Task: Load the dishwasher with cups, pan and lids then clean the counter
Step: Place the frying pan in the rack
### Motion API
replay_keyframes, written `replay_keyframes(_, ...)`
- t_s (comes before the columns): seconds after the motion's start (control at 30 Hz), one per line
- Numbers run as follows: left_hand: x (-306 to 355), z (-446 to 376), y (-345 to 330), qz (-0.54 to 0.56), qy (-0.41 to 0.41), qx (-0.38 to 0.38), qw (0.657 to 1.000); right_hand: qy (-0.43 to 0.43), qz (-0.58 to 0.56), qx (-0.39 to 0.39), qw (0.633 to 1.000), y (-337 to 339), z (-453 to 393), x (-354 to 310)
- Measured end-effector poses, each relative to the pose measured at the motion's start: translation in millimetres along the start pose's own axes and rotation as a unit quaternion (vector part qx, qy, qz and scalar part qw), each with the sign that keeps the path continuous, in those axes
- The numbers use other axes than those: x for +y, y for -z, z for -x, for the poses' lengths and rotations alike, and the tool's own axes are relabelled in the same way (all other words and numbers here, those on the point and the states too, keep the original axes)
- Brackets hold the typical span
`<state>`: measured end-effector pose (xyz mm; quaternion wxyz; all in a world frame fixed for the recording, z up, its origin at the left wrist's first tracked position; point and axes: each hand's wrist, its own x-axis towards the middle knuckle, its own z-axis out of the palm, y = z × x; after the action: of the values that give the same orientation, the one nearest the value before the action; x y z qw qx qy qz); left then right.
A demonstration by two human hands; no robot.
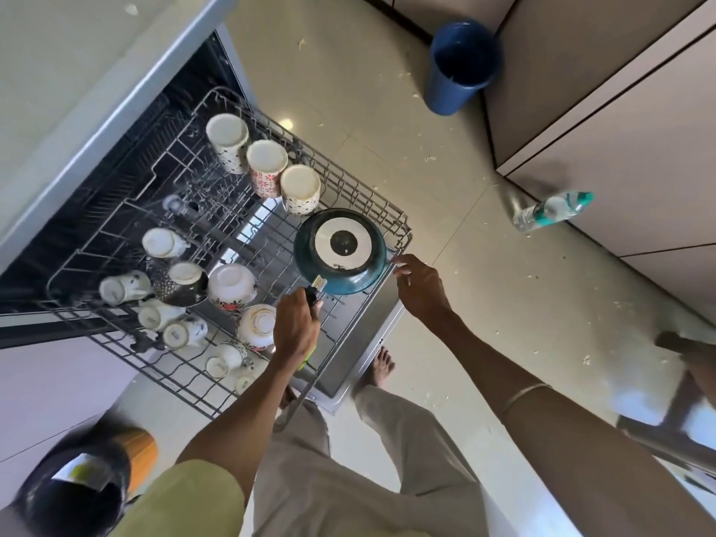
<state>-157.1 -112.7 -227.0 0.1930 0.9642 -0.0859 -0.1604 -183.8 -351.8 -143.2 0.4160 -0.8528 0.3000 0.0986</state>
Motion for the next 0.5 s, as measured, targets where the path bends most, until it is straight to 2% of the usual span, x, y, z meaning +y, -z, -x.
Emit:
replay_keyframes(0.2,-3.8,-2.9,0.1,0.021,-0.007,-0.012,1.0,0.026,0.034,0.007,0.999,-22.4,-18.1,-4.9)
replay_keyframes(0.37,-7.0,-6.8,3.0,0.07,0.003,-0.059,0.996,0.038,0.147,-0.002,0.988,-41.8,-25.4,-14.7)
replay_keyframes(0.5,-18.6,-4.1,-3.0,0.046,-0.063,-0.034,0.996,0.026,0.194,-0.022,0.98,-54.7,-24.1,-11.7)
